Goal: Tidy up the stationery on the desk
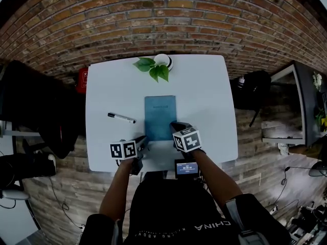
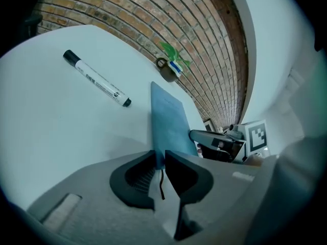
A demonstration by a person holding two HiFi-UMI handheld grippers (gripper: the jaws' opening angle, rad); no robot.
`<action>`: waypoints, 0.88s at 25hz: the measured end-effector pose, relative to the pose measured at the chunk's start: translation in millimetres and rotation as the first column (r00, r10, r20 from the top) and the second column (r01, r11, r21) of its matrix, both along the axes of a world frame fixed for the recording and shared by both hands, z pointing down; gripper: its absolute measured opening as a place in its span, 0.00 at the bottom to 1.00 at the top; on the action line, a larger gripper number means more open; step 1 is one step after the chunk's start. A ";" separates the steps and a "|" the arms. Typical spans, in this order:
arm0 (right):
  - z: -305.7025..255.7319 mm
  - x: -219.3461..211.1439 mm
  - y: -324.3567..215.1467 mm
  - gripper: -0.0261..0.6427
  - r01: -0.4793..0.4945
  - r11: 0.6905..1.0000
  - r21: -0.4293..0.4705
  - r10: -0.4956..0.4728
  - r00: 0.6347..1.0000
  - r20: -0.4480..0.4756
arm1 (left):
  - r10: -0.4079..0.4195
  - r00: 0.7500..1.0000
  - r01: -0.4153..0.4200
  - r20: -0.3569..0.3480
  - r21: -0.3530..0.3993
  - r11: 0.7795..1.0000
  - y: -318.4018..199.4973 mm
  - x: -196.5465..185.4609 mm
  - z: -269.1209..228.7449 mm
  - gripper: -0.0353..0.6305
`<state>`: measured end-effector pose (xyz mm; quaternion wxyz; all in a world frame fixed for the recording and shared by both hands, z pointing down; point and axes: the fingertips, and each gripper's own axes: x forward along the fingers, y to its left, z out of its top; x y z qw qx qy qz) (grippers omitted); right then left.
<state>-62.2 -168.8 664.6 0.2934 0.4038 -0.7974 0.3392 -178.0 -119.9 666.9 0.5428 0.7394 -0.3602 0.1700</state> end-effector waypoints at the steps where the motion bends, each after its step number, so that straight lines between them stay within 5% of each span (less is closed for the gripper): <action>1: 0.5 0.0 0.6 0.05 -0.001 1.000 -0.001 0.001 1.000 0.001 | 0.010 1.000 -0.010 0.001 -0.003 1.000 1.8 0.2 0.8 0.14; 8: 0.0 0.4 0.7 0.05 0.008 1.000 0.002 -0.008 1.000 -0.006 | -0.003 1.000 0.003 -0.015 -0.001 1.000 4.0 0.1 0.1 0.14; 14: -6.4 -4.1 2.0 0.05 0.037 0.999 0.022 -0.037 0.999 -0.003 | -0.075 0.995 0.084 -0.062 0.147 0.986 -4.2 -13.4 -21.1 0.14; 18: -14.6 -22.3 4.3 0.06 0.106 0.993 0.050 -0.106 0.994 -0.009 | -0.061 0.996 0.038 0.068 0.295 0.955 -7.5 -24.9 -29.4 0.07; 22: -22.8 -47.4 0.9 0.06 0.190 0.979 0.080 -0.188 0.982 -0.025 | -0.020 0.973 -0.068 0.231 0.366 0.928 -7.2 -33.0 -30.4 0.07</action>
